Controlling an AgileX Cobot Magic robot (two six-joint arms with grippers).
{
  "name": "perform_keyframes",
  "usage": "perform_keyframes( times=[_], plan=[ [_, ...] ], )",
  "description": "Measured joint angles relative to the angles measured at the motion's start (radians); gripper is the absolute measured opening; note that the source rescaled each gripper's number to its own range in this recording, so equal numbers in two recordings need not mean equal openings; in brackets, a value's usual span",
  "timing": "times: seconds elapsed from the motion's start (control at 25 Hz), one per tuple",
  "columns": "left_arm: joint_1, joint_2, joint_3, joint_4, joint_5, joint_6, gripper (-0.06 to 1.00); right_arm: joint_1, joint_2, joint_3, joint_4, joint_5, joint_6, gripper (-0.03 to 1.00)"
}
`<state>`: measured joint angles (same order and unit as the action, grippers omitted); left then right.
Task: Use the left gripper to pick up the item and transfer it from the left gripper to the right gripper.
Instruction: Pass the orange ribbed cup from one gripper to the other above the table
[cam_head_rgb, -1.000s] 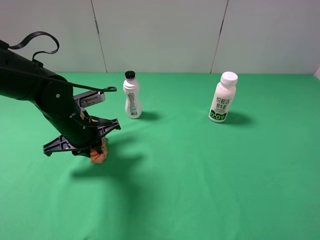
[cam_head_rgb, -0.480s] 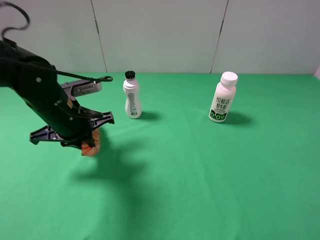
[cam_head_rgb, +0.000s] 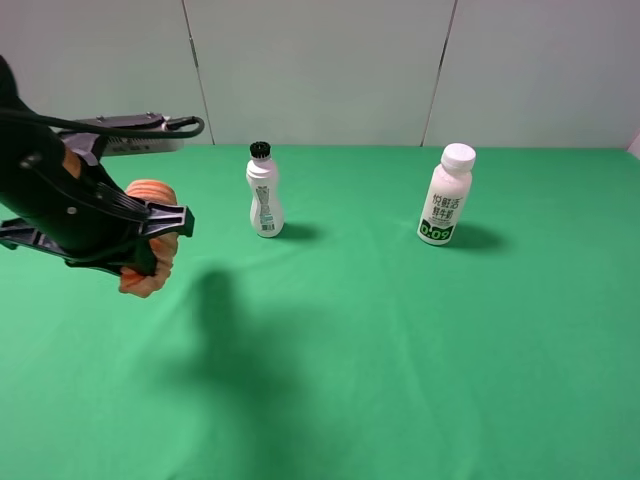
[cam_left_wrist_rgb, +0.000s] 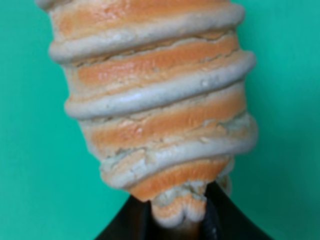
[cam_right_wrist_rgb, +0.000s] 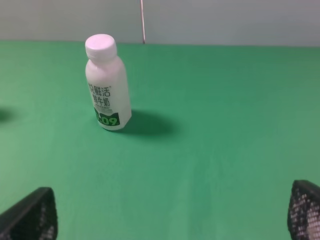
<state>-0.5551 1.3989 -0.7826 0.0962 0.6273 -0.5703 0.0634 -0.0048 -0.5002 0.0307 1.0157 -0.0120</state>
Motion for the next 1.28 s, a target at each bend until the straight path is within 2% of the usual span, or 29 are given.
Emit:
perform_keyframes(
  times=[0.48, 0.64, 0.84, 1.08, 1.28],
  plan=[
    [0.0, -0.196, -0.001, 0.0, 0.177, 0.255, 0.03, 0.0, 0.0, 0.0, -0.001, -0.001, 0.0, 1.0],
    [0.0, -0.205, -0.054, -0.001, 0.253, 0.349, 0.03, 0.0, 0.0, 0.0, -0.001, -0.001, 0.0, 1.0],
    [0.0, -0.205, -0.146, -0.002, 0.263, 0.472, 0.03, 0.0, 0.0, 0.0, 0.0, -0.001, 0.003, 1.0],
    [0.0, -0.205, -0.174, -0.003, 0.257, 0.565, 0.03, 0.0, 0.103, -0.007, 0.052, -0.005, 0.085, 1.0],
    [0.0, -0.205, -0.174, -0.051, 0.257, 0.64, 0.02, 0.0, 0.31, -0.056, 0.134, -0.097, 0.094, 1.0]
  ],
)
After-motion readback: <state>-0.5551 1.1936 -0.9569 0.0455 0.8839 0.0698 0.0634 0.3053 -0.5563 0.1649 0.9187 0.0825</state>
